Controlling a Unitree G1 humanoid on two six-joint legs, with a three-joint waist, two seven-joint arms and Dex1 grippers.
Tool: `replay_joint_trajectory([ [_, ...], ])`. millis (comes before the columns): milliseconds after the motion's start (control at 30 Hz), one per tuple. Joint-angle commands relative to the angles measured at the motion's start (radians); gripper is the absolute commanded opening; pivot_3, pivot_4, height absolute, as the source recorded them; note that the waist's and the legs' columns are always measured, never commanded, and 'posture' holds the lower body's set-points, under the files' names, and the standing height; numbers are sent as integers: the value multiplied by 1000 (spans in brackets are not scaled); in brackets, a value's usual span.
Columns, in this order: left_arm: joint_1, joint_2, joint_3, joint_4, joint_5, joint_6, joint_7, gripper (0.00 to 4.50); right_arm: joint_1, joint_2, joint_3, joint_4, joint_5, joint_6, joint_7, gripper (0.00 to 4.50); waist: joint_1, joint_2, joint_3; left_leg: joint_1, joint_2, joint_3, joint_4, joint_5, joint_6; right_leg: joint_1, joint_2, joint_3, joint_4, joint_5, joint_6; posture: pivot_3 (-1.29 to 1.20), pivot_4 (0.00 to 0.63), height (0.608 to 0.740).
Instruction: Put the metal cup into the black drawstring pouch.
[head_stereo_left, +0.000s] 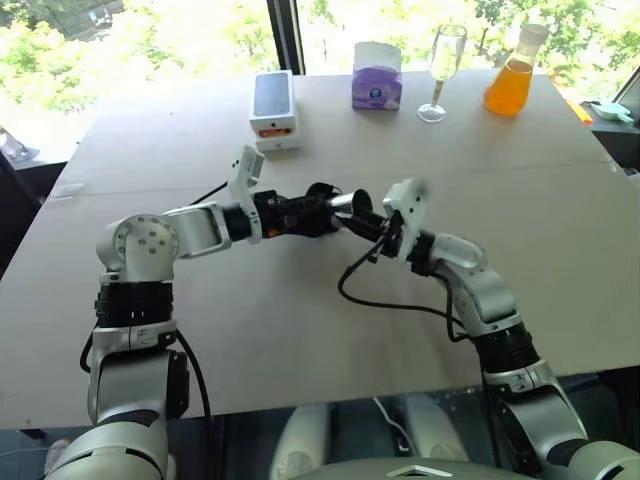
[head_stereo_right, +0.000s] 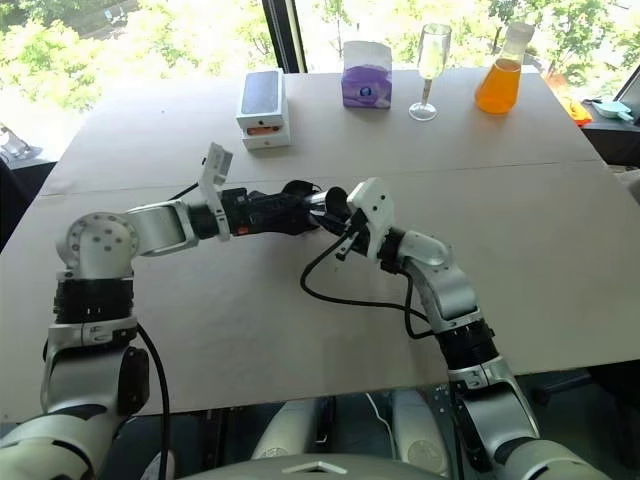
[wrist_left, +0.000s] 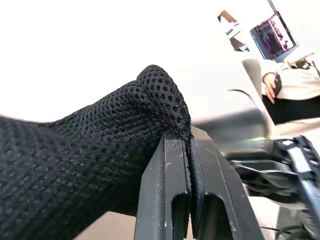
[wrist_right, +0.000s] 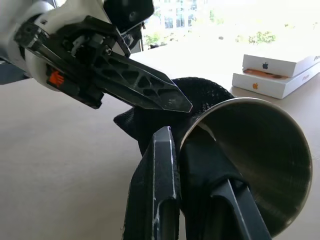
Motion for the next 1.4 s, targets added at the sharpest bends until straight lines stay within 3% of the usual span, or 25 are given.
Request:
replay_joint_trajectory([
  [33, -38, -13, -8, -17, 3, 12, -67, 0, -10, 18, -17, -57, 38, -1, -12, 73, -1, 0, 0, 0, 0, 0, 0, 0, 0, 0, 0, 0, 0, 0, 0, 0, 150, 740],
  [300, -98, -42, 53, -6, -73, 137, -133, 0, -19, 77, -47, -25, 95, 11, -37, 73, -4, 0, 0, 0, 0, 0, 0, 0, 0, 0, 0, 0, 0, 0, 0, 0, 150, 740],
  [567, -113, -124, 127, -68, -177, 236, -60, 0, -22, 106, -68, -25, 163, 70, -33, 73, -3, 0, 0, 0, 0, 0, 0, 0, 0, 0, 0, 0, 0, 0, 0, 0, 150, 740],
  [800, -136, -170, 168, -48, -191, 259, 32, 0, -56, 45, 78, -31, 8, -58, 38, 73, -4, 0, 0, 0, 0, 0, 0, 0, 0, 0, 0, 0, 1, 0, 0, 0, 150, 740],
  [1000, -179, -227, 149, -5, -122, 227, 85, 0, -139, 40, 151, 47, -92, -180, 99, 73, -3, 0, 0, 0, 0, 0, 1, 0, 0, 0, 0, 0, 1, 0, 0, 0, 150, 740],
  [1233, -211, -290, 175, -66, -183, 287, 142, 0, -217, 19, 222, 256, -261, -368, 126, 73, -6, 0, 0, 0, 0, 0, 1, 0, 0, 0, 0, 0, 1, 0, 0, 0, 150, 740],
  [1400, -151, -288, 176, -139, -172, 314, 171, 0, -262, 25, 223, 388, -368, -470, 51, 73, -6, 0, 0, 0, 0, 0, 1, 0, 0, 0, 0, 0, 0, 0, 0, 0, 150, 740],
])
